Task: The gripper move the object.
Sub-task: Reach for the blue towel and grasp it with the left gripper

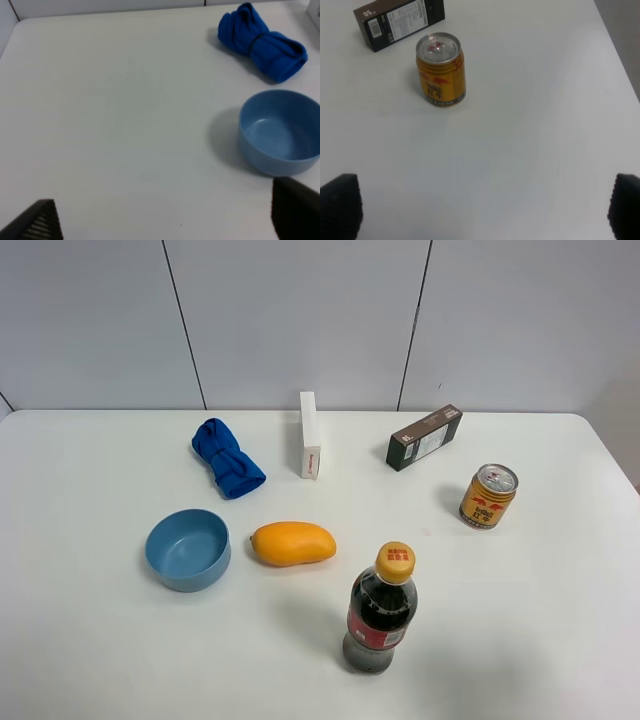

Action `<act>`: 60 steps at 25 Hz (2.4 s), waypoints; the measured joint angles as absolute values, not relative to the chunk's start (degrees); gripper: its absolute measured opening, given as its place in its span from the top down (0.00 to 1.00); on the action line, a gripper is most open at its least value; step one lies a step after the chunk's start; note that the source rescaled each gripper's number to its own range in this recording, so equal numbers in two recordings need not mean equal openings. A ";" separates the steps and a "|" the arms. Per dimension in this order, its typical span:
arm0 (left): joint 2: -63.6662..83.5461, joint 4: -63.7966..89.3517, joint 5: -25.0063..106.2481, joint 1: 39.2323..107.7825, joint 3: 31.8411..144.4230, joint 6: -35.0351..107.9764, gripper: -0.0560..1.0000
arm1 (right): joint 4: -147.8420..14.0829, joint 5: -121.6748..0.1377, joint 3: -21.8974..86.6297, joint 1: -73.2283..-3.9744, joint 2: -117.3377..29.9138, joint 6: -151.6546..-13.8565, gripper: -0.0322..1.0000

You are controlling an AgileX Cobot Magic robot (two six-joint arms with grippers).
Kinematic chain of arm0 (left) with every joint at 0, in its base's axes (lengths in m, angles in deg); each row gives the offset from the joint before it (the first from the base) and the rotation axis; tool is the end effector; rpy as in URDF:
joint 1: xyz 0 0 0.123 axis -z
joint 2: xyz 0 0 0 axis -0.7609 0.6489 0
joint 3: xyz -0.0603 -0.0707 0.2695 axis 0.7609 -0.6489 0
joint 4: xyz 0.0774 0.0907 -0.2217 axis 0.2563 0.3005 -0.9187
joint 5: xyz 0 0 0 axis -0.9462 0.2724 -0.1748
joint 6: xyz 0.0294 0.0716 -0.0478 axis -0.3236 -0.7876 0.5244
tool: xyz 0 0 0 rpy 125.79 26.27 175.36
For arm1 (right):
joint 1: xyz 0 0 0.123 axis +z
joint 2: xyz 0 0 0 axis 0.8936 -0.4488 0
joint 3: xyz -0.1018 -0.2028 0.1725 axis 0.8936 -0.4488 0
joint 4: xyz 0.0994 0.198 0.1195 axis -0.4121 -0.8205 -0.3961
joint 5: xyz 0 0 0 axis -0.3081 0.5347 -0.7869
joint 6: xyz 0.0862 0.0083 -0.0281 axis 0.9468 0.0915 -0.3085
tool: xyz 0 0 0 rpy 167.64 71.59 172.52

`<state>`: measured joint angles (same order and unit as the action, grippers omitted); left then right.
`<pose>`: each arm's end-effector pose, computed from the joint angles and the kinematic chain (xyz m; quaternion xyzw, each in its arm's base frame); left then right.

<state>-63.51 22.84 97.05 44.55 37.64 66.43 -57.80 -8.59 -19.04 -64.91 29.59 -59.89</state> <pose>-0.0060 -0.0053 0.2802 -0.0054 0.8472 0.0122 0.5311 -0.0059 -0.0015 0.2770 0.0123 0.8546 -0.0174 0.5189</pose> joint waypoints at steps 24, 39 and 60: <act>-63.51 22.84 97.05 44.55 37.64 66.43 0.24 | -57.80 -8.59 -19.04 -64.91 29.59 -59.89 0.00; -51.93 22.39 92.31 44.55 40.76 70.53 0.24 | -57.80 -8.59 -19.04 -64.91 29.59 -59.89 0.00; -0.41 11.27 69.46 44.83 62.50 73.70 0.24 | -57.80 -8.59 -19.04 -64.91 29.59 -59.89 0.00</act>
